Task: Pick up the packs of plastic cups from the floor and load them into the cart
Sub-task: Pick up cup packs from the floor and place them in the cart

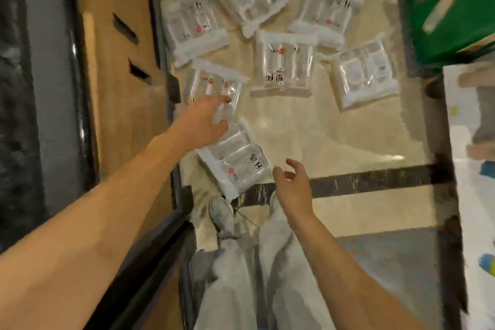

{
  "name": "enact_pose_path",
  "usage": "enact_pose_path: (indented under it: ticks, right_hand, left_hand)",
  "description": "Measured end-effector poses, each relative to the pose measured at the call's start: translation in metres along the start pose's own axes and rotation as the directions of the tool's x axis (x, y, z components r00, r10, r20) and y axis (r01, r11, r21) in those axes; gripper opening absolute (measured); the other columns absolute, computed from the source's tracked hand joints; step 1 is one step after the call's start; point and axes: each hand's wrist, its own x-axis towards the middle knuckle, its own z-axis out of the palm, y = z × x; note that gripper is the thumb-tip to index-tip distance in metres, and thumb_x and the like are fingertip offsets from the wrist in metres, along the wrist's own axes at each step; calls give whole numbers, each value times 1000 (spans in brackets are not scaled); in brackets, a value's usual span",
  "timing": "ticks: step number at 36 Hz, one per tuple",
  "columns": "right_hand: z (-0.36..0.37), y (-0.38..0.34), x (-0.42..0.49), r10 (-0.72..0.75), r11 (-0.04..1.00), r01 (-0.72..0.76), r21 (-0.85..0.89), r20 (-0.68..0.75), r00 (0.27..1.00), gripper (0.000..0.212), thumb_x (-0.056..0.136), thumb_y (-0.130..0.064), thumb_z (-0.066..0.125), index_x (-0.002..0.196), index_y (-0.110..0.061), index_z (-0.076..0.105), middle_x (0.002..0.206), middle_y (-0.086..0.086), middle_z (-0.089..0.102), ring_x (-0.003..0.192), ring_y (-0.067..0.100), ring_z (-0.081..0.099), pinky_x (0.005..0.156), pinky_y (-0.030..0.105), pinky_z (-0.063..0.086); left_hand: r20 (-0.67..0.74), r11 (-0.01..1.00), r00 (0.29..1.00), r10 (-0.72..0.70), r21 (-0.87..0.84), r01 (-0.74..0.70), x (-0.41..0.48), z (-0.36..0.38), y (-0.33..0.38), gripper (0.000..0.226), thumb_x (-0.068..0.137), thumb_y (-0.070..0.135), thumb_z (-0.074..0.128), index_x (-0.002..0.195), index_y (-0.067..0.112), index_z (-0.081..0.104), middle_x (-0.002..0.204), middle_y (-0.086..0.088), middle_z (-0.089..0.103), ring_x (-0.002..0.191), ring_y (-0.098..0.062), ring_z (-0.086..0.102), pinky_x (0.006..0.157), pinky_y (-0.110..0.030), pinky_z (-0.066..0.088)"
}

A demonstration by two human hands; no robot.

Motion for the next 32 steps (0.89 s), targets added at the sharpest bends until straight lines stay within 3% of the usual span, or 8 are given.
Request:
enact_pose_path:
  ticks: [3,6,10,14,16,21,26,32]
  right_hand:
    - [43,48,48,58,998,-57,15,-31,998,46,96,-32,56,138,-18,46,96,5,65,82,20,62,70,31,44]
    - [85,96,96,136,991,-135,20,-54,989,43,95,-31,56,136,-21,45,102,1,65,82,10,62,68,23,44]
    - [144,160,155,205,979,-204,18,-71,976,56,92,-36,58,144,-27,39,119,-8,54,112,16,57,97,32,45]
    - [197,224,218,233,972,-233,-26,-17,972,73,76,-64,50,141,-59,17,123,-5,59,112,21,60,99,51,48]
    - [214,244,248,242,970,-242,-14,7,970,80,74,-63,53,134,-76,1,116,4,54,108,22,54,106,54,43]
    - [234,274,306,154,988,-154,-28,-18,988,90,91,-26,65,154,-42,3,152,11,33,134,24,39,109,36,30]
    - [231,279,305,49,998,-51,-47,-51,998,83,93,-32,63,148,-55,5,139,10,32,114,18,34,100,34,30]
    - [180,224,285,-71,991,67,-114,-29,997,79,92,-45,63,148,-57,9,149,12,22,137,32,33,111,44,32]
  left_hand:
    - [46,1000,999,-17,-23,18,44,51,-52,57,93,33,58,146,29,39,152,2,37,139,-20,35,112,-32,31]
    - [102,999,995,-10,31,7,84,103,-101,58,90,36,55,145,33,36,151,0,38,138,-23,36,112,-41,33]
    - [154,996,986,-60,75,49,131,169,-164,62,86,36,54,145,38,34,151,-2,35,135,-27,37,108,-53,35]
    - [205,990,973,-103,116,80,173,230,-222,65,81,41,50,143,47,31,149,2,34,134,-28,37,107,-54,35]
    - [239,987,966,-101,144,67,192,261,-248,65,83,43,49,144,50,26,151,-1,29,137,-31,33,108,-53,32]
    - [312,989,943,-112,124,76,215,325,-291,69,93,50,47,139,69,-1,163,-6,2,149,-29,8,116,-58,15]
    - [214,998,974,-68,12,67,215,338,-298,70,92,46,51,141,67,6,135,-7,36,127,-36,33,109,-51,30]
    - [111,989,990,-90,-105,101,190,283,-257,69,97,36,51,139,69,8,136,-8,35,131,-32,29,109,-48,30]
